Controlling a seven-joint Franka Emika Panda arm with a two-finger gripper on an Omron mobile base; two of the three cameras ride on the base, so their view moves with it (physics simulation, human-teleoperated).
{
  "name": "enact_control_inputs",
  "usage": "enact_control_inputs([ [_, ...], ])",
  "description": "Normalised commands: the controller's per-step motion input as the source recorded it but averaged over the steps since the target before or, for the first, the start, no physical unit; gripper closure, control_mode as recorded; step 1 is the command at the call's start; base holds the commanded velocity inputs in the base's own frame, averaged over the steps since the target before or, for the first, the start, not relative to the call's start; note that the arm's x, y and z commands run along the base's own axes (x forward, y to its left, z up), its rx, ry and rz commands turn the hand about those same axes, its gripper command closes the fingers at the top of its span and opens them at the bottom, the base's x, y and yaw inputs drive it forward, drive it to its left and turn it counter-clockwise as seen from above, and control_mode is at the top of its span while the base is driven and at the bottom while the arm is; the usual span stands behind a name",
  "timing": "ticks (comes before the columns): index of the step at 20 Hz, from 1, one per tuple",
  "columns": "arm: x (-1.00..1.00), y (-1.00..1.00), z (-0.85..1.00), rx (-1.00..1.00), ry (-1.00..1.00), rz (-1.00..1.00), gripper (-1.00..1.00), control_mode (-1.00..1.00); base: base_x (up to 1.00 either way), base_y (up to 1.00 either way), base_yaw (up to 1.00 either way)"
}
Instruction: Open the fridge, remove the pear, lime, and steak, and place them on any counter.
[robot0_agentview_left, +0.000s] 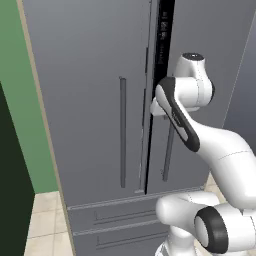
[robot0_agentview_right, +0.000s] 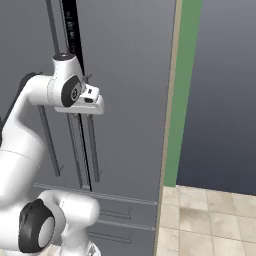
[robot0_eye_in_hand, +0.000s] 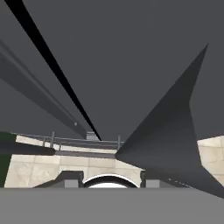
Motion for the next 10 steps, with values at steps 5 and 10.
enact_control_inputs([
  [5, 0.00, 0.00, 0.00, 0.00, 0.00, 0.00, -1.00, 1.00, -0.03, 0.23, 0.00],
  [10, 0.00, 0.00, 0.00, 0.00, 0.00, 0.00, -1.00, 1.00, 0.00, 0.70, 0.00],
])
